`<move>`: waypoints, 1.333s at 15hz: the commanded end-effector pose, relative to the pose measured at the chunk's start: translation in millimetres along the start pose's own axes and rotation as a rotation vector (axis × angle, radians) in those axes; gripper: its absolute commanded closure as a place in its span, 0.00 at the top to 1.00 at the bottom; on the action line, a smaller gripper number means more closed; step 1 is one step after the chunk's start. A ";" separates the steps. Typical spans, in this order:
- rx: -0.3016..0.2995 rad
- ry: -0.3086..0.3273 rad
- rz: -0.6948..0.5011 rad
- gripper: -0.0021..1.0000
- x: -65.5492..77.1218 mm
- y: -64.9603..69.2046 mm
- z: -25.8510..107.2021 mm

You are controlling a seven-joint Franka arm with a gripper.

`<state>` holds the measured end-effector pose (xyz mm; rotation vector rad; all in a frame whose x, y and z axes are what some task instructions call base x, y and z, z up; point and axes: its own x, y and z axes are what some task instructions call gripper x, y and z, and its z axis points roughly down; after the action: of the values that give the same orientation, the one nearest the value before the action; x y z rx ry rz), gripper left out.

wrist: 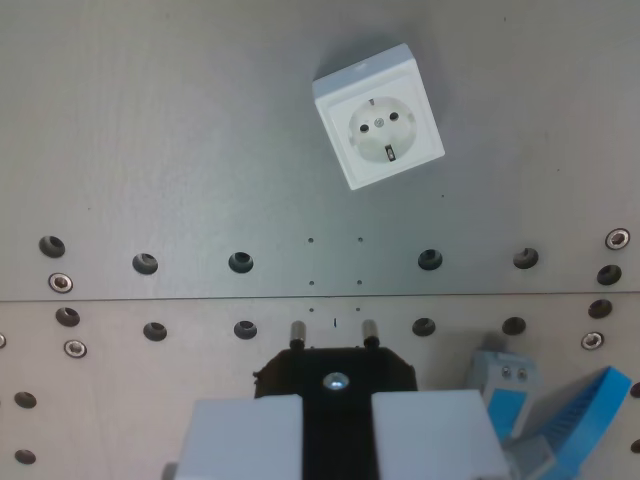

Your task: Move above the white socket

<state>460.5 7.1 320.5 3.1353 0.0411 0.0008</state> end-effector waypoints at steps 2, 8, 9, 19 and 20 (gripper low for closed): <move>0.000 0.001 -0.001 0.00 -0.1 0.0 -0.1; 0.000 0.000 -0.010 0.00 -0.2 0.2 1.1; 0.000 0.001 -0.014 0.00 -0.2 0.3 1.8; 0.002 0.031 -0.075 0.00 -1.0 3.8 19.3; 0.002 0.034 -0.083 0.00 -1.1 4.5 22.2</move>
<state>461.0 6.4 304.3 3.1317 0.0836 -0.0334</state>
